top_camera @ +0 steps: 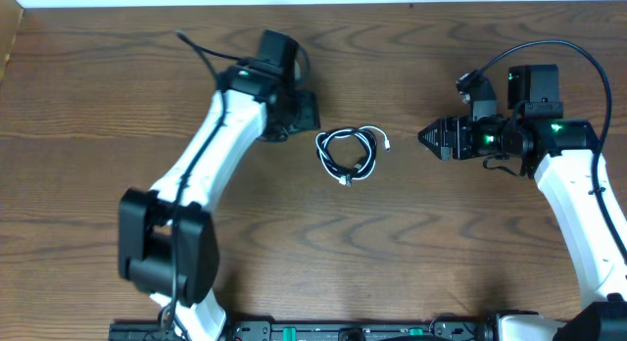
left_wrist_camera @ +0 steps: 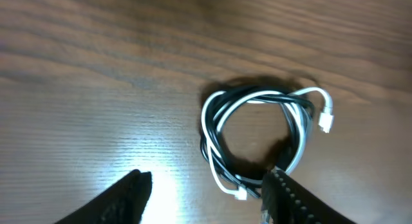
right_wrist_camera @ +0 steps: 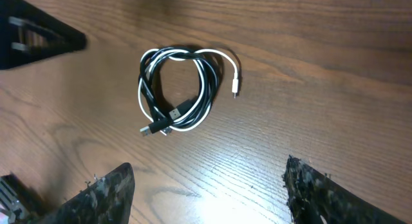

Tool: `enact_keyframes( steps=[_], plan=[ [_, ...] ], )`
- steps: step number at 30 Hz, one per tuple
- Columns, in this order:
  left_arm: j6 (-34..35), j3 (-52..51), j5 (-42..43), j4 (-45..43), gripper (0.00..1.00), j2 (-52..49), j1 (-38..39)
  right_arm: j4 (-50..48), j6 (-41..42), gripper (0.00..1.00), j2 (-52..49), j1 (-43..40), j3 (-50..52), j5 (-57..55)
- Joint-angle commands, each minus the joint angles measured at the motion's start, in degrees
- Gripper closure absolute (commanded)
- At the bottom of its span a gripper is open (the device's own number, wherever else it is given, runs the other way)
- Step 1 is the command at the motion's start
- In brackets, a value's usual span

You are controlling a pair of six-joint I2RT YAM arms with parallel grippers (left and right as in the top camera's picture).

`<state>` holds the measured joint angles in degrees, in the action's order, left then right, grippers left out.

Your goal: Untangle cables

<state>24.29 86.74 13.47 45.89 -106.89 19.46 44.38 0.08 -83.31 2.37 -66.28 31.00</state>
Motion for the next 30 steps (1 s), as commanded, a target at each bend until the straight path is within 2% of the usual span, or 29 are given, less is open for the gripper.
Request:
enact_keyframes(
  steps=[1,11,19,21,25,30],
  plan=[
    [5.5,0.4,-4.6,-1.7,0.43,-4.3,1.9,0.3,1.2,0.29,-0.1,0.4,-1.0,-0.9],
    [7.1,0.4,-5.3,-4.9,0.49,-13.2,3.4,1.2,1.2,0.29,-0.1,0.4,-1.0,-0.9],
    [8.0,0.4,-5.4,-6.2,0.61,-15.7,3.4,2.4,1.2,0.29,-0.1,0.4,-1.0,-0.9],
    [9.3,0.3,-5.4,-5.9,0.67,-16.4,3.5,2.6,1.2,0.29,-0.1,0.4,-1.0,-0.9],
    [9.5,-0.2,-5.4,-6.0,0.92,-17.5,3.7,2.6,1.2,0.29,-0.1,0.4,-1.0,-0.9],
    [9.4,-0.3,-5.0,-6.1,0.92,-17.5,4.0,2.6,1.2,0.28,-0.1,0.4,-1.0,-0.9]
  ],
)
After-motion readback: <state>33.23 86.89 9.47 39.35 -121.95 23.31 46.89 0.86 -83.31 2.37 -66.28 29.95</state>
